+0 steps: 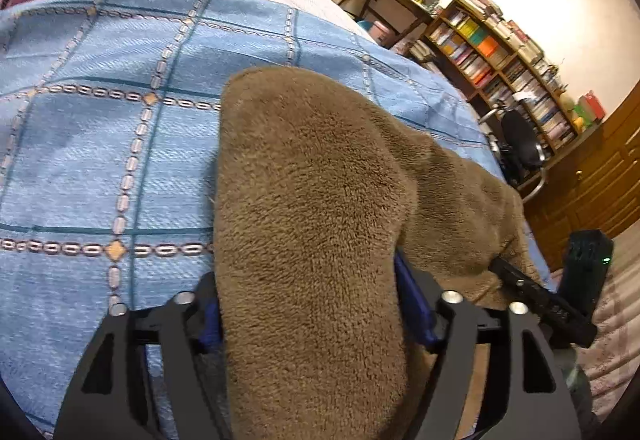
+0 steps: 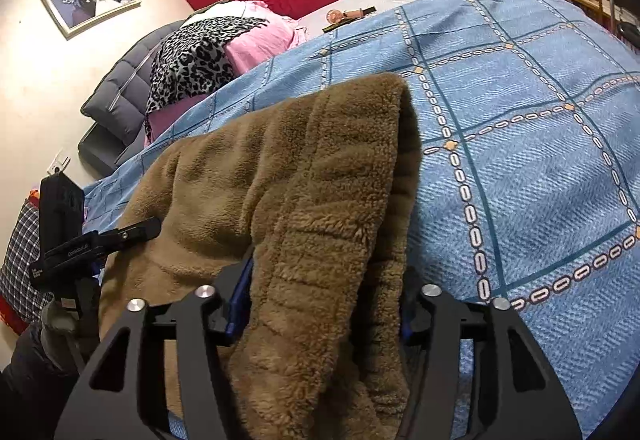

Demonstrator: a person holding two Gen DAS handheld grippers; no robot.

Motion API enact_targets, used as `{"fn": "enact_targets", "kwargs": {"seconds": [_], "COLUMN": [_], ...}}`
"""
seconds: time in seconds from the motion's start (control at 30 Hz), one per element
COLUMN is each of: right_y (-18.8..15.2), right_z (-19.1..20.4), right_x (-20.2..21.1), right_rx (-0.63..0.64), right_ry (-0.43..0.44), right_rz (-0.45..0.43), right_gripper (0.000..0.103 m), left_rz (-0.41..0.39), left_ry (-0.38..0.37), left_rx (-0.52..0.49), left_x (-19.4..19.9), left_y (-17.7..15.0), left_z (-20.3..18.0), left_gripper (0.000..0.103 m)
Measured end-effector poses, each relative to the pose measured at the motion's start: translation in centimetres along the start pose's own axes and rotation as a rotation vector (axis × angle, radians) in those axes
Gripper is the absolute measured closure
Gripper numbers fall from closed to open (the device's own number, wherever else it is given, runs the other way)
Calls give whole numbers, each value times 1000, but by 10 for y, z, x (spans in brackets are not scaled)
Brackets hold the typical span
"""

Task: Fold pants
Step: 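Release the folded pants with the right tool and pull both tools back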

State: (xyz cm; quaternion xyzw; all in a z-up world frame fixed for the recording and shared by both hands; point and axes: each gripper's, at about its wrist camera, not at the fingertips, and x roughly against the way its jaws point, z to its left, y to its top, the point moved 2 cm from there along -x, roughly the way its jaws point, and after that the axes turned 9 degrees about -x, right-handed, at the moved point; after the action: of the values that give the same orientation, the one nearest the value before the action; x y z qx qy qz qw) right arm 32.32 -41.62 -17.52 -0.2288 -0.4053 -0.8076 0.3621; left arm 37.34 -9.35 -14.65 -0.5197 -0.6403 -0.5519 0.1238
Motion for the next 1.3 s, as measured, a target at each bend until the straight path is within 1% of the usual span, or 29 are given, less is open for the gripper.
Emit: {"fn": "enact_targets", "kwargs": {"seconds": [0.07,0.1,0.2,0.23,0.27,0.33,0.37,0.43,0.47,0.5,0.53,0.57,0.63,0.7,0.77,0.8,0.87,0.93,1.07,1.2,1.3], "right_y": [0,-1,-1,-1,-1,-2,-4,-7,-9,-11,-13,-15,-17,-17,-17,-16,-16,-17,-20,-22,-27], "right_z": [4,5,11,13,16,28,37,49,56,61,64,63,57,44,31,22,3,1,13,19,26], "right_x": [8,14,37,45,52,66,69,69,65,59,54,48,32,19,8,3,-2,-1,5,27,46], "right_rx": [9,17,46,51,57,99,124,171,194,212,222,228,219,196,175,151,70,53,101,101,101], "right_ry": [-28,-46,-137,-164,-190,-200,-198,-180,-159,-141,-135,-132,-143,-175,-209,-220,-167,-156,-208,-241,-244], "right_rz": [-14,-32,-110,-142,-171,-237,-252,-259,-245,-225,-210,-193,-155,-132,-120,-99,-67,-68,-89,-141,-170], "right_gripper": [42,40,34,33,33,33,33,33,33,33,34,34,33,34,34,34,34,33,33,33,33], "left_rz": [-8,-15,-56,-81,-102,-169,-186,-214,-216,-211,-189,-170,-134,-105,-99,-101,-103,-96,-74,-74,-92], "left_ry": [57,86,193,258,288,340,352,359,359,354,343,346,352,370,398,404,409,407,420,436,439], "left_rx": [-5,-13,-60,-90,-109,-163,-180,-224,-239,-252,-267,-274,-282,-292,-326,-335,-342,-335,-316,-277,-253], "left_x": [5,10,28,37,43,60,64,69,68,63,55,46,30,16,6,4,-1,-1,3,17,32], "left_y": [-1,-1,0,0,-1,-6,-9,-16,-18,-20,-23,-24,-28,-35,-42,-44,-44,-43,-40,-42,-43], "left_z": [-1,-2,-12,-19,-25,-42,-48,-60,-64,-68,-72,-74,-74,-70,-66,-66,-64,-64,-64,-67,-72], "left_gripper": [21,20,21,21,22,22,22,22,22,22,22,22,22,22,20,19,16,16,16,16,16]}}
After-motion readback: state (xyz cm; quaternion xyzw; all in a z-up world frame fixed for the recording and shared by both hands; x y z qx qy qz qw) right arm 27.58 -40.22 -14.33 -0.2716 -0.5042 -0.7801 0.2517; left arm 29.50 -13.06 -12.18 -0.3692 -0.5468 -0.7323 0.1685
